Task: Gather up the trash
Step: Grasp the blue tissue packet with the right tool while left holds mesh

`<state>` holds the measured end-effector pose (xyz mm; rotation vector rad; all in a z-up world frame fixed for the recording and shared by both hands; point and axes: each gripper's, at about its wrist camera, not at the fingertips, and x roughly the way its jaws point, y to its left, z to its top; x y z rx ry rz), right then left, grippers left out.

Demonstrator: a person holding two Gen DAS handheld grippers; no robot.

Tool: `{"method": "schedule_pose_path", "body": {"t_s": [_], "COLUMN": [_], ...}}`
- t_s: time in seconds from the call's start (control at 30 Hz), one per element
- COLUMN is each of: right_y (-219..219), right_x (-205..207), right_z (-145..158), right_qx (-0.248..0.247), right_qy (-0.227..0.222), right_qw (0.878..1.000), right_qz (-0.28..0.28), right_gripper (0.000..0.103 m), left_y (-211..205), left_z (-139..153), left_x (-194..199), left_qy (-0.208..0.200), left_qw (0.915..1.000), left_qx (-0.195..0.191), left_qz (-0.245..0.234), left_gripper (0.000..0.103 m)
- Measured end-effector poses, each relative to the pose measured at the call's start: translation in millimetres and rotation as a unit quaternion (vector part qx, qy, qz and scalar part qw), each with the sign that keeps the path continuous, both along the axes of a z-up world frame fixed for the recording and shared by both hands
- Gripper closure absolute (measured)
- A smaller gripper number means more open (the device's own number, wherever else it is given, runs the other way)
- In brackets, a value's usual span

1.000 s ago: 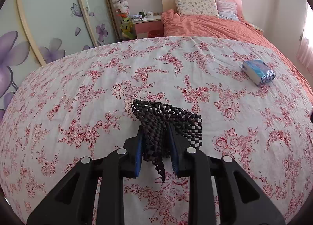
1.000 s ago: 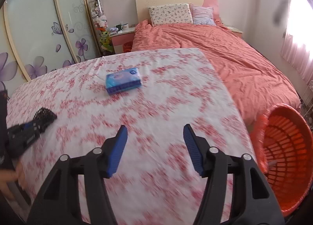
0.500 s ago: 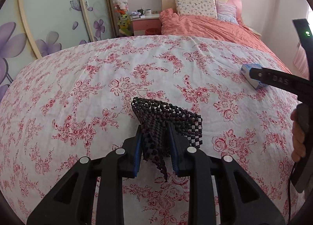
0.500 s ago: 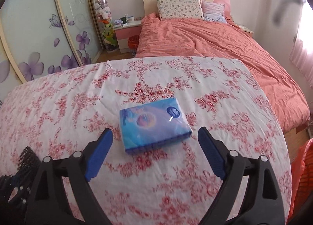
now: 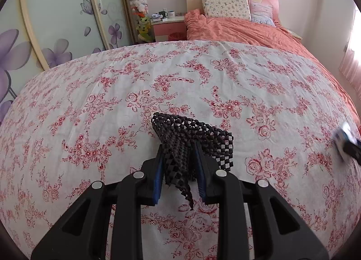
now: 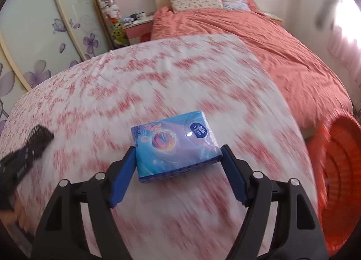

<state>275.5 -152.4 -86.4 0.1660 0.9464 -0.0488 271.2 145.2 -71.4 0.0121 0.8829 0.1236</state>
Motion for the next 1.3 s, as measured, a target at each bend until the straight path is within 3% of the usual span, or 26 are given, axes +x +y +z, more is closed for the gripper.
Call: {"method": "schedule_pose_path", "body": {"t_s": [0.13,0.23,0.33,0.47,0.67,0.97,1.3], "right_y": [-17.4,-21.7,-19.1,-15.4,-13.0,-10.2,-10.1], "right_x": [-37.9,-37.8,-30.0,-22.2,-21.1,-19.9,-19.1], "right_z": [-1.2,-2.7,-5.2,-9.9,-12.6,-13.0,-13.6], "right_qx": [-0.012,-0.015,-0.025,-0.039,-0.061,-0.066,-0.063], "right_qy": [-0.002,-0.003,-0.001,0.003,0.002,0.004,0.005], "right_qw": [1.000,1.000,1.000,0.999,0.998,0.998,0.998], "right_qz": [-0.020,-0.017,-0.015,-0.013,-0.011,-0.013,-0.012], "right_gripper": [0.029,0.028,0.026,0.023,0.022,0.021,0.019], "left_y": [2.2,2.0,0.4,-5.8,-20.3,-12.4,-10.8], "left_z": [0.8,1.2,2.0,3.9,-1.6,-3.6,-3.8], "left_x": [-5.2,-11.9,-14.1,-12.0,-4.5,-3.8,-3.9], "left_qy": [-0.002,0.000,0.001,-0.001,0.003,0.008,0.008], "left_qw": [0.9997,0.9989,0.9988,0.9985,0.9994,0.9993,0.9992], "left_qx": [-0.018,-0.038,-0.042,-0.045,-0.008,-0.031,-0.032], "left_qz": [-0.015,-0.027,-0.025,-0.031,-0.032,-0.021,-0.021], "left_gripper": [0.077,0.075,0.048,0.040,0.039,0.037,0.037]}}
